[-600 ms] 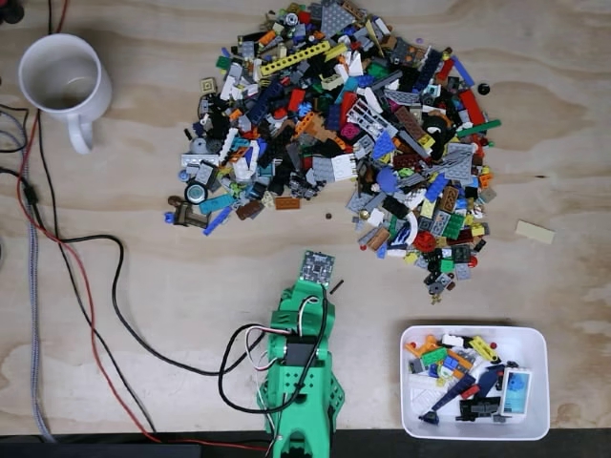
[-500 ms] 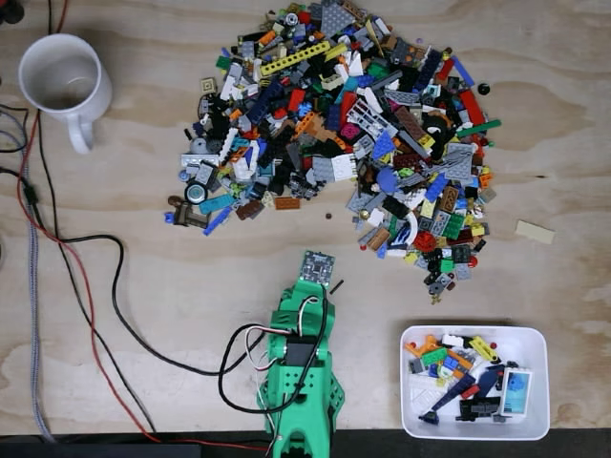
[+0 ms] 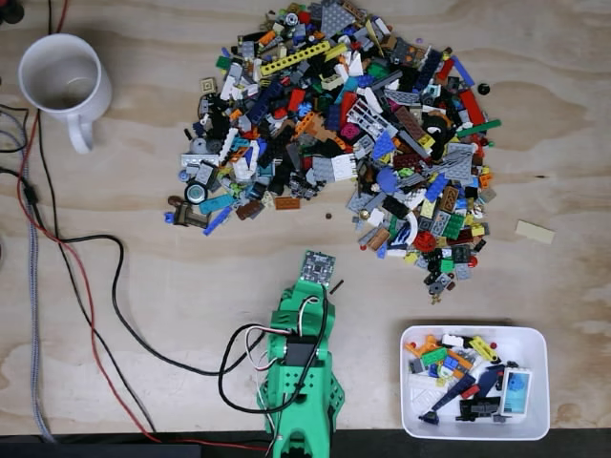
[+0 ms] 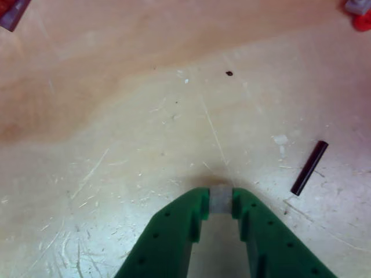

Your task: Find the closest Lego and put it in the bin.

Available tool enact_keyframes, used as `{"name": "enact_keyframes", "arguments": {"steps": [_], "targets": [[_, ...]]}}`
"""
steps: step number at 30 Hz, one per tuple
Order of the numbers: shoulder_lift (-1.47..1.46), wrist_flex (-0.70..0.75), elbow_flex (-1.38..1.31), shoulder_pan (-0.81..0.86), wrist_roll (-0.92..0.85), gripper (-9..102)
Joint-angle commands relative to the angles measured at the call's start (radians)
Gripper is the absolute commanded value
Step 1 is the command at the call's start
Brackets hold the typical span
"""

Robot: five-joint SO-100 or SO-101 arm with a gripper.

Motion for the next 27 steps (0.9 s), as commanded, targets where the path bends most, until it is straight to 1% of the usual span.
{"name": "enact_keyframes", "arguments": {"steps": [1,5,6,8,11,14,17,22,27], "targets": [[0.0,0.029,-0.008,0.005,0.011,0],[0.0,0.026,-0.008,0.006,0.014,0],[-0.025,0.005,-0.011,0.006,0.017,0],[-0.158,-0.078,-0.055,0.018,0.005,0],[-0.454,-0.247,-0.164,0.009,0.014,0],[-0.767,-0.377,-0.311,0.015,0.021,3],[-1.012,-0.439,-0.469,0.028,0.032,5],[-1.209,-0.525,-0.647,0.035,0.041,6],[-1.381,-0.575,-0.784,0.067,0.029,9]]}}
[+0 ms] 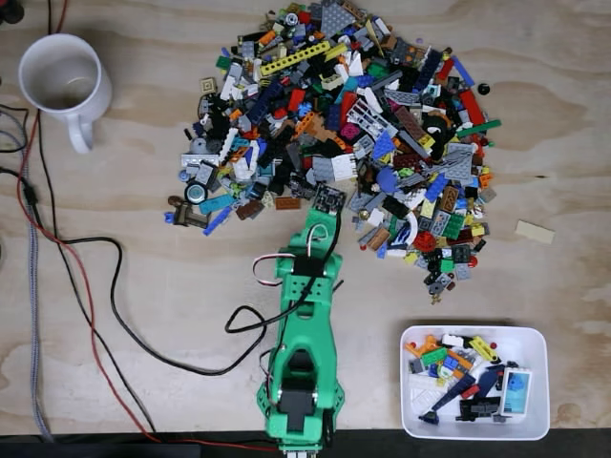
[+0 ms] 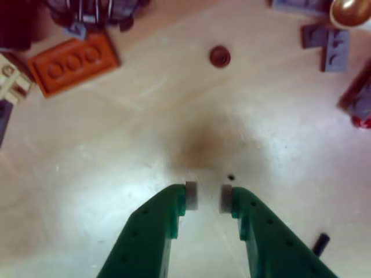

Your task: Find the closest Lego and put it in the bin.

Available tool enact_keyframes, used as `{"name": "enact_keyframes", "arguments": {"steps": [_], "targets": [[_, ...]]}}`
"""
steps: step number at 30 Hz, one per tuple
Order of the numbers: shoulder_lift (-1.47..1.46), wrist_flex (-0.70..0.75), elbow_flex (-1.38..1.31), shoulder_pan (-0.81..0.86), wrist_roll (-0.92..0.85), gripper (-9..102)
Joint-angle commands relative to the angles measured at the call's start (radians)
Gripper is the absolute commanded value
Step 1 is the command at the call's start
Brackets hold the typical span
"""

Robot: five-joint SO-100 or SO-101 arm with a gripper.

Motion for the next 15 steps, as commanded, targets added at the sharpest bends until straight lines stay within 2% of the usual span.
{"name": "enact_keyframes", "arguments": {"steps": [1,15], "targets": [[-0.098,-0.057,-0.175,0.032,-0.008,9],[-0.362,-0.077,-0.397,0.071,-0.025,10]]}}
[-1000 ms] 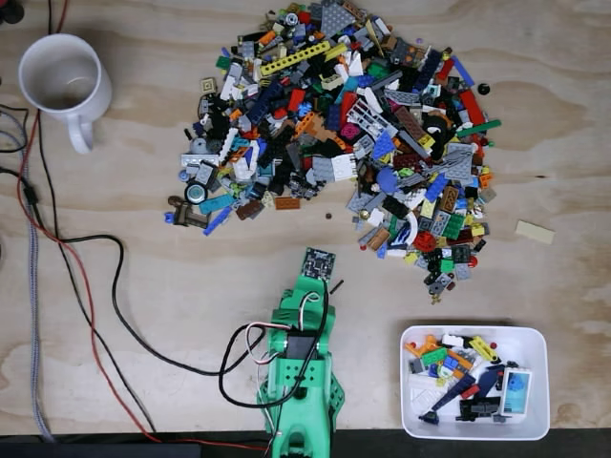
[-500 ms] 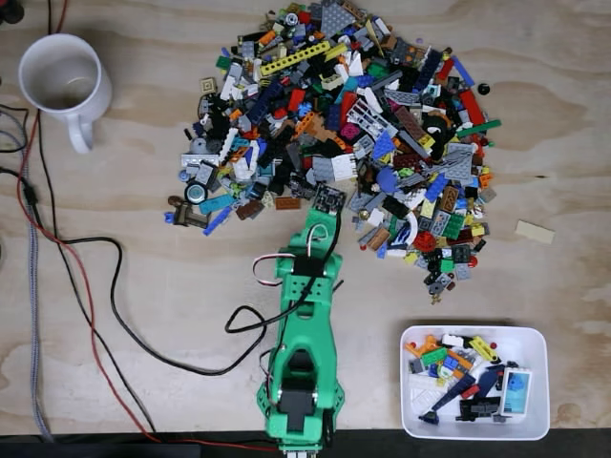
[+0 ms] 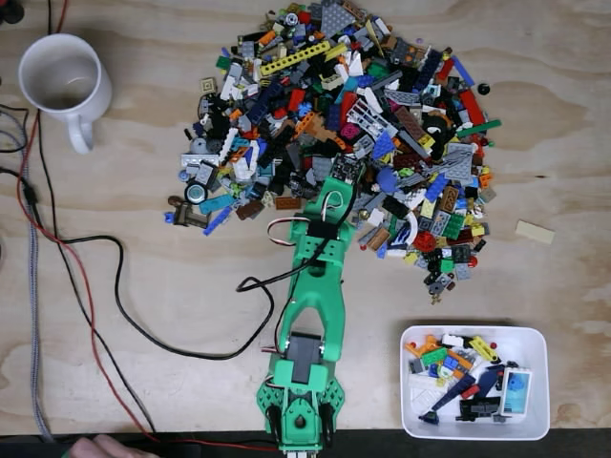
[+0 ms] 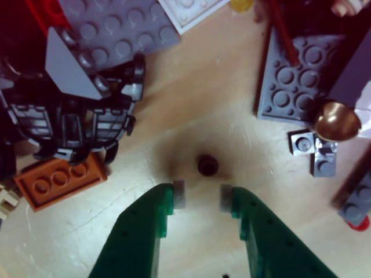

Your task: Find the closest Lego and put it in the bin.

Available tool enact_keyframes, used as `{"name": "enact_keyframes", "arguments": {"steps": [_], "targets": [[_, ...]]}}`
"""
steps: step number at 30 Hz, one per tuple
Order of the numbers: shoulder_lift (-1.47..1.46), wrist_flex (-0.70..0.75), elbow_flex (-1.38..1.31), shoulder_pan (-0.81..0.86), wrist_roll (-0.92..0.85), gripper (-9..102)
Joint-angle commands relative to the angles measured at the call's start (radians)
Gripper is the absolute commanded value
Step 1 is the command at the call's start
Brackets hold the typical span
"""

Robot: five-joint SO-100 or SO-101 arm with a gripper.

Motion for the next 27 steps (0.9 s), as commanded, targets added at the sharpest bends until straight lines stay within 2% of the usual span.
{"name": "enact_keyframes", "arguments": {"steps": [1,27], "targets": [[-0.002,0.0,-0.109,0.011,-0.011,10],[-0.071,-0.02,-0.115,0.029,-0.046,9]]}}
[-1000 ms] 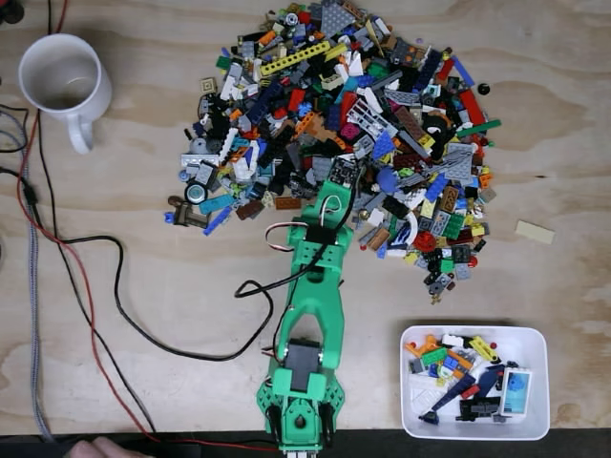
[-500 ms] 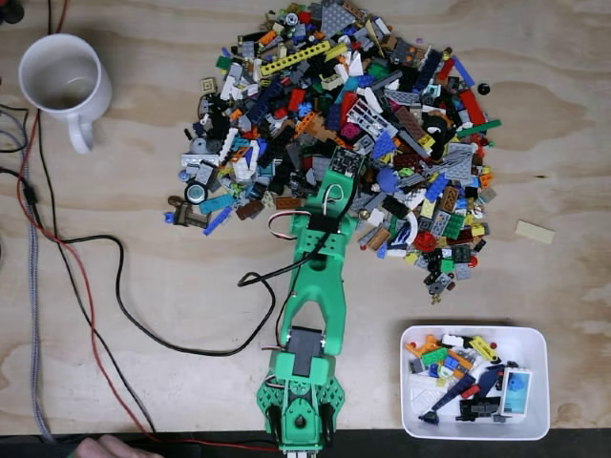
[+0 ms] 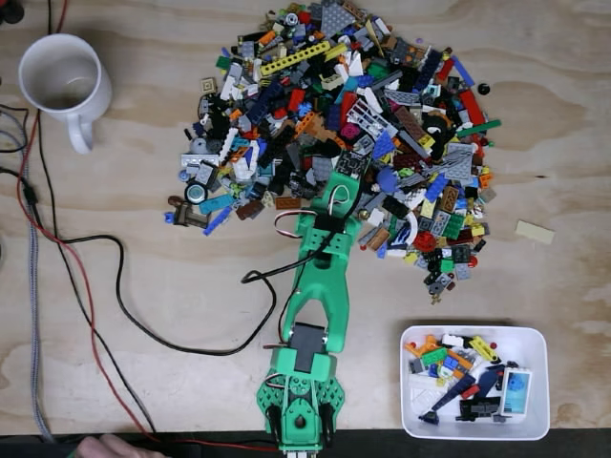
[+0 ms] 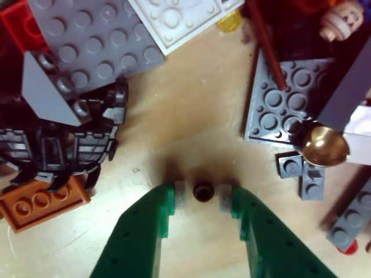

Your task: Find the closest Lego and put it in the bin.

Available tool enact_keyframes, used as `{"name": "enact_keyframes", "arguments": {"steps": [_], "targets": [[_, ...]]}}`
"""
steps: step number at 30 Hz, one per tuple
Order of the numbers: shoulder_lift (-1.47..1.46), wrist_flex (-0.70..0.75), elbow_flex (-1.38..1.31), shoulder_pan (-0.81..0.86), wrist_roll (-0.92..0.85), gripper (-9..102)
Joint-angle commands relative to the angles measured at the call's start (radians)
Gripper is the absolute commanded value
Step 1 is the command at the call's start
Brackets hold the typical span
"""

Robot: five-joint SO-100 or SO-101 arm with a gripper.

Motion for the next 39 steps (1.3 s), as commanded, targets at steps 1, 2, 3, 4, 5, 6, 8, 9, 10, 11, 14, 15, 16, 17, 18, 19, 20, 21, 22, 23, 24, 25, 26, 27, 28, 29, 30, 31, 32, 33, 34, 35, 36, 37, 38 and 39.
{"name": "enact_keyframes", "arguments": {"steps": [1,2,3,4,5,6,8,9,10,11,14,15,16,17,18,19,20,21,22,23,24,25,26,27,28,29,30,31,32,33,34,35,36,37,38,39], "targets": [[0.006,-0.023,-0.06,-0.006,0.002,9],[0.005,-0.023,-0.06,-0.006,0.002,9],[0.005,-0.025,-0.06,-0.008,0.002,9],[0.005,-0.025,-0.06,-0.009,0.002,8],[0.003,-0.028,-0.06,-0.009,0.002,7],[0.003,-0.029,-0.06,-0.009,0.002,7],[0.003,-0.031,-0.06,-0.012,0.005,6],[0.005,-0.031,-0.06,-0.012,0.006,6],[0.006,-0.031,-0.06,-0.012,0.006,6],[0.006,-0.031,-0.061,-0.012,0.006,5],[0.011,-0.028,-0.064,-0.015,0.009,5],[0.015,-0.026,-0.066,-0.015,0.009,5],[0.023,-0.025,-0.069,-0.015,0.011,5],[0.031,-0.017,-0.074,-0.014,0.011,5],[0.04,-0.005,-0.081,-0.012,0.009,5],[0.054,0.006,-0.087,-0.011,0.006,5],[0.071,0.015,-0.092,-0.006,0.003,5],[0.089,0.034,-0.1,0.0,0.0,5],[0.112,0.051,-0.104,0.006,-0.005,5],[0.138,0.061,-0.106,0.012,-0.012,5],[0.163,0.072,-0.106,0.02,-0.02,5],[0.187,0.084,-0.112,0.032,-0.026,5],[0.212,0.104,-0.118,0.051,-0.035,5],[0.238,0.118,-0.12,0.069,-0.049,5],[0.262,0.129,-0.12,0.094,-0.06,5],[0.288,0.14,-0.12,0.123,-0.075,5],[0.311,0.153,-0.118,0.153,-0.091,5],[0.333,0.164,-0.115,0.189,-0.106,5],[0.356,0.175,-0.114,0.229,-0.121,5],[0.376,0.189,-0.114,0.272,-0.141,5],[0.394,0.199,-0.112,0.314,-0.156,5],[0.413,0.209,-0.11,0.357,-0.175,5],[0.433,0.219,-0.107,0.4,-0.193,5],[0.448,0.224,-0.104,0.44,-0.209,5],[0.465,0.227,-0.101,0.48,-0.224,5],[0.48,0.23,-0.098,0.518,-0.241,5]]}}
